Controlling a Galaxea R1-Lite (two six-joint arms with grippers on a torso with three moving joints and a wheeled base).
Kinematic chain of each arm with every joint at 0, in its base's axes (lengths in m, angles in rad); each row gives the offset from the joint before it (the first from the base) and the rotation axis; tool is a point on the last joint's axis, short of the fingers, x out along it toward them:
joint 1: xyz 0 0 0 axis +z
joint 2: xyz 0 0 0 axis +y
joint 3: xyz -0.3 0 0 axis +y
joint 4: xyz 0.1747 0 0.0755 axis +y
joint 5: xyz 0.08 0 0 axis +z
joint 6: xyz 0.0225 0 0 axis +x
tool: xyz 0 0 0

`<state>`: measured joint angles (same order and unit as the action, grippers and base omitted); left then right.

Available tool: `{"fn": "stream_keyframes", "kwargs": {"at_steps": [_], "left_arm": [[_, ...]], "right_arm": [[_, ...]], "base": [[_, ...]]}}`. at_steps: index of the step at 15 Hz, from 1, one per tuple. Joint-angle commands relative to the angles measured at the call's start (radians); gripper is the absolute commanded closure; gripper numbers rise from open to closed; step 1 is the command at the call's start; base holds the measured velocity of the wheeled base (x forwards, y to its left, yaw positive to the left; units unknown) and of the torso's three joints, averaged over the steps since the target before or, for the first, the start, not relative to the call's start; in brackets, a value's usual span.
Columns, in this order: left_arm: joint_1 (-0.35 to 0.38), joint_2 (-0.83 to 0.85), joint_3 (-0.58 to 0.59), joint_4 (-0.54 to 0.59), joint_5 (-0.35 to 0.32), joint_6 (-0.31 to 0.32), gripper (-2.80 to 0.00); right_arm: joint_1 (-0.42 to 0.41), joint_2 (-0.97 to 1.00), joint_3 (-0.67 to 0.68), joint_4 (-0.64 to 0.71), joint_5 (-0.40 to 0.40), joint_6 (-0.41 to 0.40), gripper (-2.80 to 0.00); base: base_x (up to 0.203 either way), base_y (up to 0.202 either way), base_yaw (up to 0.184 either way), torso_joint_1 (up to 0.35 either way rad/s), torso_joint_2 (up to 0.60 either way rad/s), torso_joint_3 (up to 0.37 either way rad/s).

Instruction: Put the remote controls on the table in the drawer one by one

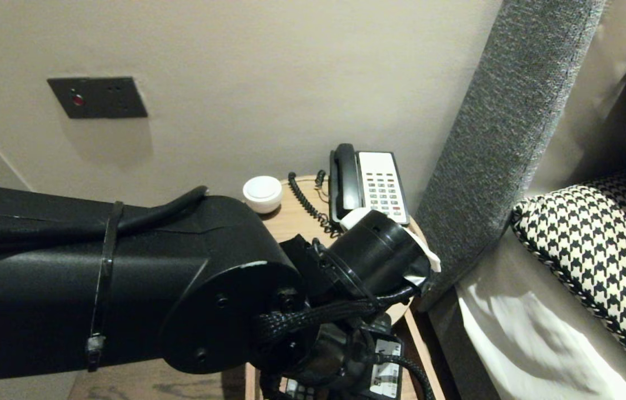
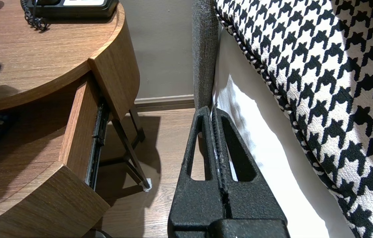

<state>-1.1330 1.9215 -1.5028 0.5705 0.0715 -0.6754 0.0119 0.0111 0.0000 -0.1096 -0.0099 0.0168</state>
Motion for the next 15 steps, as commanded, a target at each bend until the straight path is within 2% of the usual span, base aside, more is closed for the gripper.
{"fn": "stream_keyframes", "kwargs": {"at_steps": [1,7,15], "left_arm": [[-0.012,0.019,0.005,-0.057,0.001,0.024,0.0],[-0.032,0.052,0.006,-0.128,-0.001,0.146,0.0],[-0.07,0.086,0.038,-0.19,-0.032,0.173,0.0]], "right_arm": [[0.0,0.0,0.04,-0.001,0.001,0.0,0.0],[0.0,0.0,0.04,-0.001,0.001,0.0,0.0],[0.0,0.0,0.04,-0.001,0.001,0.0,0.0]], "base": [[0.0,0.0,0.0,0.0,0.0,0.0],[0.0,0.0,0.0,0.0,0.0,0.0],[0.0,0.0,0.0,0.0,0.0,0.0]]}}
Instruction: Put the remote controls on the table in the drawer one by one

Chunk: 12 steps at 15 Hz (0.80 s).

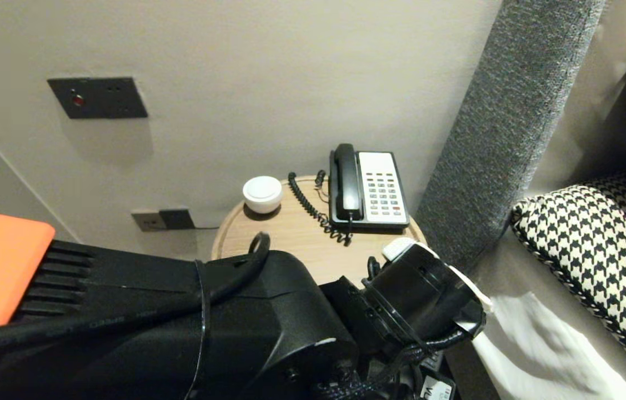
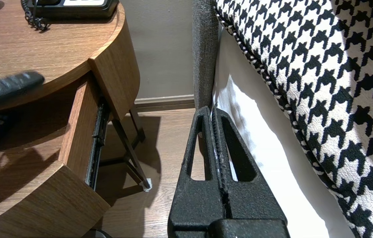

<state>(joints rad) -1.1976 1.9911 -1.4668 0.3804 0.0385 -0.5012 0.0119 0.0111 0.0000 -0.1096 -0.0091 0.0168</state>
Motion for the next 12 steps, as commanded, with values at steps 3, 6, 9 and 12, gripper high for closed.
{"fn": "stream_keyframes", "kwargs": {"at_steps": [3,6,9,12], "left_arm": [[-0.008,0.035,-0.009,0.002,0.001,0.001,0.0],[-0.008,0.046,0.002,0.0,0.001,-0.007,0.0],[-0.007,0.054,0.01,0.0,0.002,-0.008,0.0],[-0.003,0.06,0.015,0.004,0.001,-0.008,0.0]], "right_arm": [[0.0,0.0,0.04,-0.001,0.0,0.0,0.0],[0.0,0.0,0.04,-0.001,0.0,0.0,0.0],[0.0,0.0,0.04,-0.001,-0.001,0.0,0.0],[0.0,0.0,0.04,-0.001,0.0,0.0,0.0]], "base": [[0.0,0.0,0.0,0.0,0.0,0.0],[0.0,0.0,0.0,0.0,0.0,0.0],[0.0,0.0,0.0,0.0,0.0,0.0],[0.0,0.0,0.0,0.0,0.0,0.0]]}}
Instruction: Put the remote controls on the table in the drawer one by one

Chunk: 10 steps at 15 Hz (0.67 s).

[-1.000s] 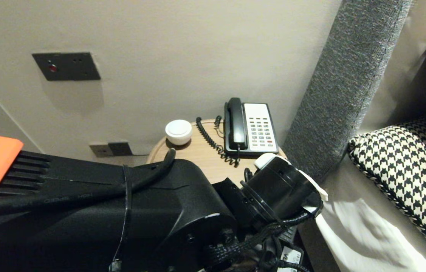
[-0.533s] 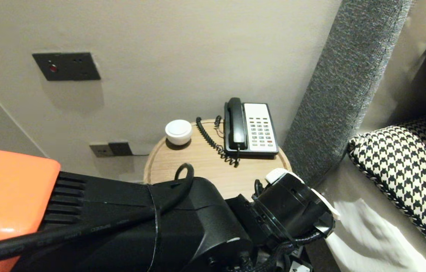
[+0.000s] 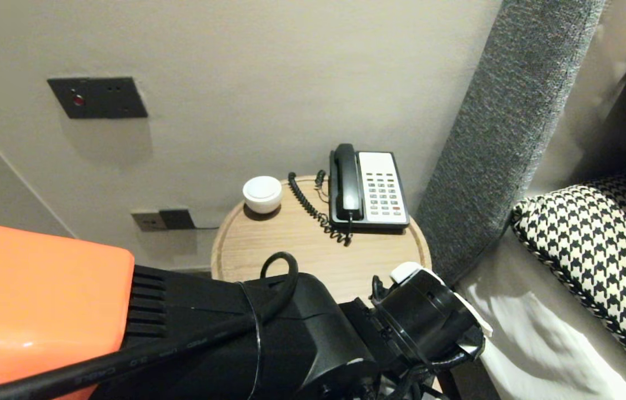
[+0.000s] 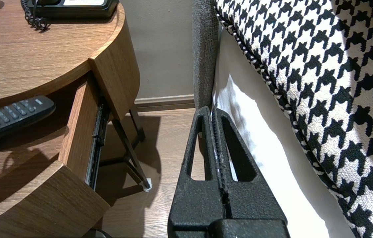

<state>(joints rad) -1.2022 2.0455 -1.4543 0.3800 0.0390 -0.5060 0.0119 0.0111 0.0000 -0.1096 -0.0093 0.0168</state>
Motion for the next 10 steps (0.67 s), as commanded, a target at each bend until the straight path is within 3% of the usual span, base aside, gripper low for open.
{"fn": "stream_keyframes", "kwargs": {"at_steps": [1,10], "left_arm": [[0.015,0.012,0.01,0.005,0.0,-0.002,0.0],[0.05,0.065,0.042,-0.02,-0.001,0.0,0.0]], "right_arm": [[0.0,0.0,0.04,-0.001,0.0,0.0,0.0],[0.0,0.0,0.04,-0.001,0.0,0.0,0.0]], "base": [[0.0,0.0,0.0,0.0,0.0,0.0],[0.0,0.0,0.0,0.0,0.0,0.0]]}}
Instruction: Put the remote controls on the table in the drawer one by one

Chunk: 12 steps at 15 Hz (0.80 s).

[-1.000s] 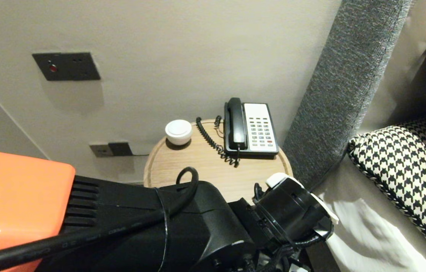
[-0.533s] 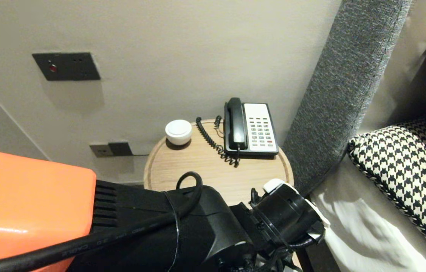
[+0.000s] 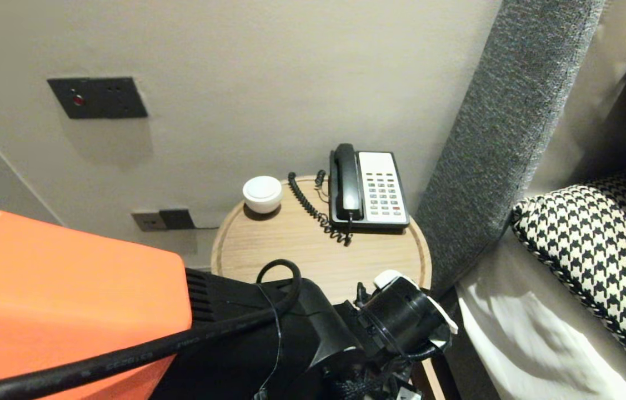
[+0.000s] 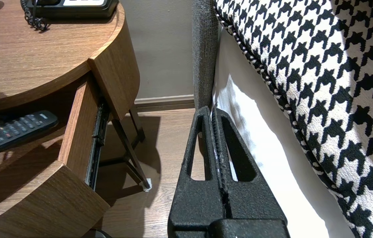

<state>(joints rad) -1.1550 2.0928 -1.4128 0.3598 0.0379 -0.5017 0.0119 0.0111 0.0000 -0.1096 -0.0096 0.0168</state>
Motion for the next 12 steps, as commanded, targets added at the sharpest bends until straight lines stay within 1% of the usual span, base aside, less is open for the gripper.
{"fn": "stream_keyframes", "kwargs": {"at_steps": [1,4,5,8,12], "left_arm": [[0.004,0.028,0.0,-0.005,0.002,-0.007,0.0],[0.009,0.06,-0.013,-0.005,0.012,-0.019,0.0],[0.011,0.07,-0.018,-0.005,0.015,-0.032,0.0],[0.024,0.087,-0.032,-0.005,0.029,-0.105,0.0],[0.038,0.107,-0.037,-0.005,0.104,-0.193,0.0]], "right_arm": [[0.0,0.0,0.04,-0.001,0.0,0.0,0.0],[0.0,0.0,0.04,-0.001,0.0,0.0,0.0],[0.0,0.0,0.04,-0.001,0.0,0.0,0.0],[0.0,0.0,0.04,-0.001,0.0,0.0,0.0],[0.0,0.0,0.04,-0.001,0.0,0.0,0.0]], "base": [[0.0,0.0,0.0,0.0,0.0,0.0],[0.0,0.0,0.0,0.0,0.0,0.0],[0.0,0.0,0.0,0.0,0.0,0.0],[0.0,0.0,0.0,0.0,0.0,0.0],[0.0,0.0,0.0,0.0,0.0,0.0]]}}
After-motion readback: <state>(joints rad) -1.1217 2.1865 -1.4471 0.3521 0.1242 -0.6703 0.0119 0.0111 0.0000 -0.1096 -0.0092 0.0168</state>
